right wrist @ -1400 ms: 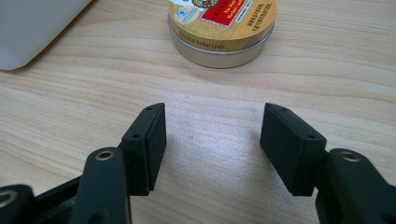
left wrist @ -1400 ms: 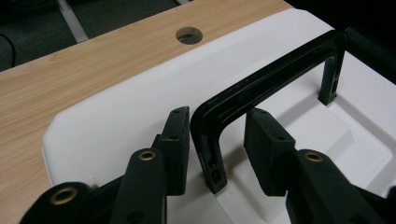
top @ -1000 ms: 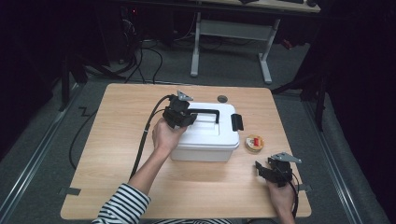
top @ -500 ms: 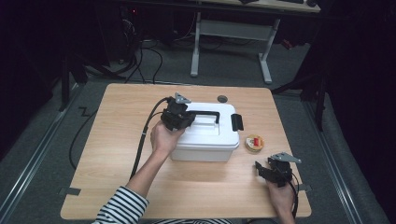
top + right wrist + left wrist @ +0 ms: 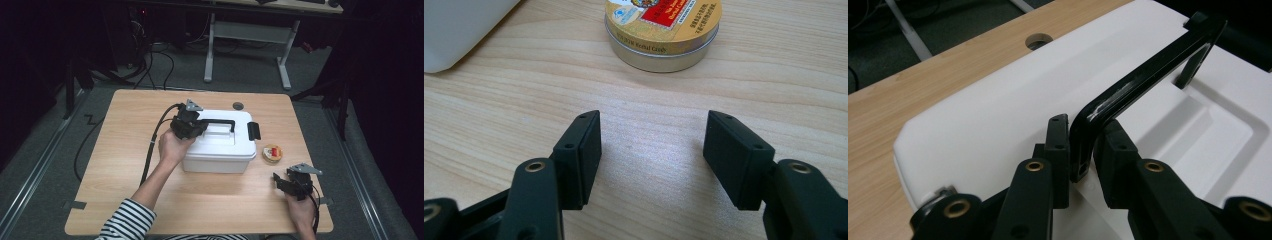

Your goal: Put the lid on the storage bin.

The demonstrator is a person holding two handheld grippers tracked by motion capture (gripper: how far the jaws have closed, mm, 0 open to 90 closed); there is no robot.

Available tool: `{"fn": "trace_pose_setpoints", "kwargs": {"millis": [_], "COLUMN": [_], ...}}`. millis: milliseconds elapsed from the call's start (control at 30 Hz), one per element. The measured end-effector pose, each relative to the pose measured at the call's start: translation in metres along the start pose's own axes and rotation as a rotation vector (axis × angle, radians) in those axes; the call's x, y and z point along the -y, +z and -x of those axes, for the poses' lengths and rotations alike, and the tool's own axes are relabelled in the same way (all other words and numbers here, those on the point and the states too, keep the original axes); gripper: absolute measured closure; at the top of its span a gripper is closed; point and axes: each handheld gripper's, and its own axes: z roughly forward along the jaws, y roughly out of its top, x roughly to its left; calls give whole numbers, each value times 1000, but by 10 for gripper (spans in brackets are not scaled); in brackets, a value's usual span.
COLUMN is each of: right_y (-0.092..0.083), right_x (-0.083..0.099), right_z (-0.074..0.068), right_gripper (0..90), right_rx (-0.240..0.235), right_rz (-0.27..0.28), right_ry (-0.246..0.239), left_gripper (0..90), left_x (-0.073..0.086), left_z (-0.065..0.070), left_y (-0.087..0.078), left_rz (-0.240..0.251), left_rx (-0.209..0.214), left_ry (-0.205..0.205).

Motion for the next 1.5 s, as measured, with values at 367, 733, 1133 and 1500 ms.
{"fn": "trace_pose_setpoints", "kwargs": {"millis": [367,733,1133,1500], "right_y": [0,0,0,0], "right_x": [0,0,0,0], "right_z": [0,0,0,-1], "right_gripper": [403,403,403,403], "right_rx": [0,1,2,1], "right_rz": [-1,-2,-3,-1], "right_ry": [-1,1,0,-1], "left_gripper": [796,796,808,815], "left_x": [2,-5,-13,-18], "left_z": [-9,-18,-31,-40], "left_y": [-5,-3,-1,1], "left_rz": [-7,-45,-96,-119], "left_rx": [54,145,245,321], "left_ry": [23,88,160,225]}}
